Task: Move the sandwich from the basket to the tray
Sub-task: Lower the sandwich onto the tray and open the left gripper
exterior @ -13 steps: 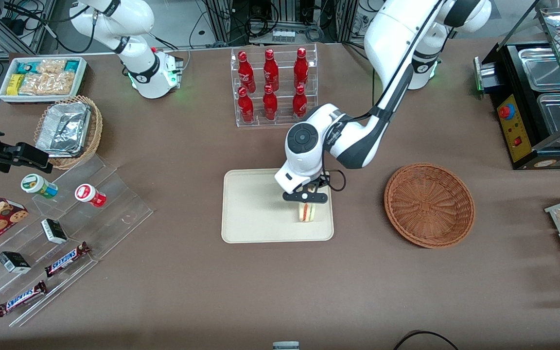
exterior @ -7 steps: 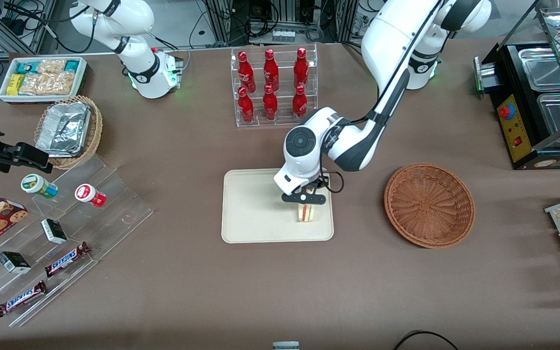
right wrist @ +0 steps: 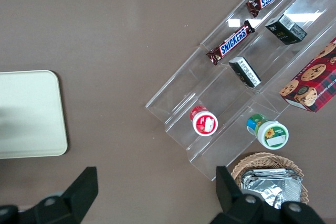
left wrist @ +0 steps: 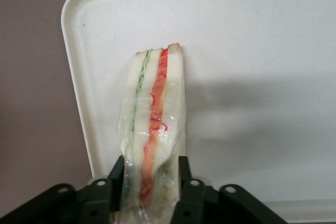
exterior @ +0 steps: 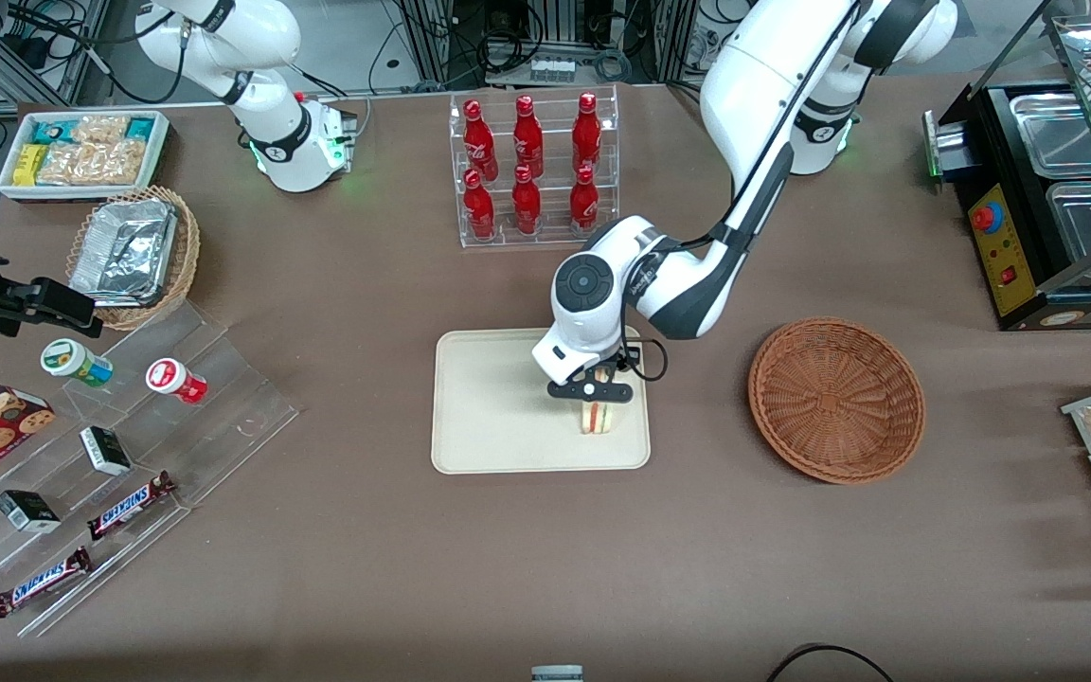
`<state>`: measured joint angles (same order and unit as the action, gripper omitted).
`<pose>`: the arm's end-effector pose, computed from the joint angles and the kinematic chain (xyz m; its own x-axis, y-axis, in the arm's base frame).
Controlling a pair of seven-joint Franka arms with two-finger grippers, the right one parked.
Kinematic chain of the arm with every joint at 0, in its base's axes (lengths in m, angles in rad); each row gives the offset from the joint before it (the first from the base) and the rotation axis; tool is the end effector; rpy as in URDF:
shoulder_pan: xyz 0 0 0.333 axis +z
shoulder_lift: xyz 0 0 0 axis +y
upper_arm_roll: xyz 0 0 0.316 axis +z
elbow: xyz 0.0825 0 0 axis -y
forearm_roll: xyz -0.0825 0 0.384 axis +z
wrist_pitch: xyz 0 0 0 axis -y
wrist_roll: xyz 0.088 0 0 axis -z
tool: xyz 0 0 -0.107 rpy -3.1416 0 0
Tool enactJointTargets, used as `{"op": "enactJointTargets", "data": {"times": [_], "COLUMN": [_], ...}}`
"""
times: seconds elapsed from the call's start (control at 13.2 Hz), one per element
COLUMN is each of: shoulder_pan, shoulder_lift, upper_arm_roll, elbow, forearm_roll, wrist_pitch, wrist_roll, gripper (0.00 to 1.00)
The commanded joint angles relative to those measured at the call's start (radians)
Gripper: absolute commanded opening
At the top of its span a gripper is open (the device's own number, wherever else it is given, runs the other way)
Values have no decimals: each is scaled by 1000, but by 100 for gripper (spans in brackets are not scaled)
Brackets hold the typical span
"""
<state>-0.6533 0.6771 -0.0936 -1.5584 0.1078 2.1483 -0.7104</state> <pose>0.5184 -0.4616 0.2430 0.9958 -0.0792 -0.0463 -0.0825 -0.9938 -0.0747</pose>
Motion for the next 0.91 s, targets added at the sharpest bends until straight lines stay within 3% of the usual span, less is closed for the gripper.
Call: {"op": "enactJointTargets", "data": {"times": [0.0, 0.53, 0.83], "shoulder_pan": [-11, 3, 70], "shoulder_lift": [22, 9, -42], "upper_arm_roll": [6, 15, 17], "elbow": [41, 100, 144], "forearm_roll": [6, 13, -54], "wrist_pitch": [-1, -28, -77], "wrist_roll": [-41, -38, -25], "gripper": [100, 100, 100]}}
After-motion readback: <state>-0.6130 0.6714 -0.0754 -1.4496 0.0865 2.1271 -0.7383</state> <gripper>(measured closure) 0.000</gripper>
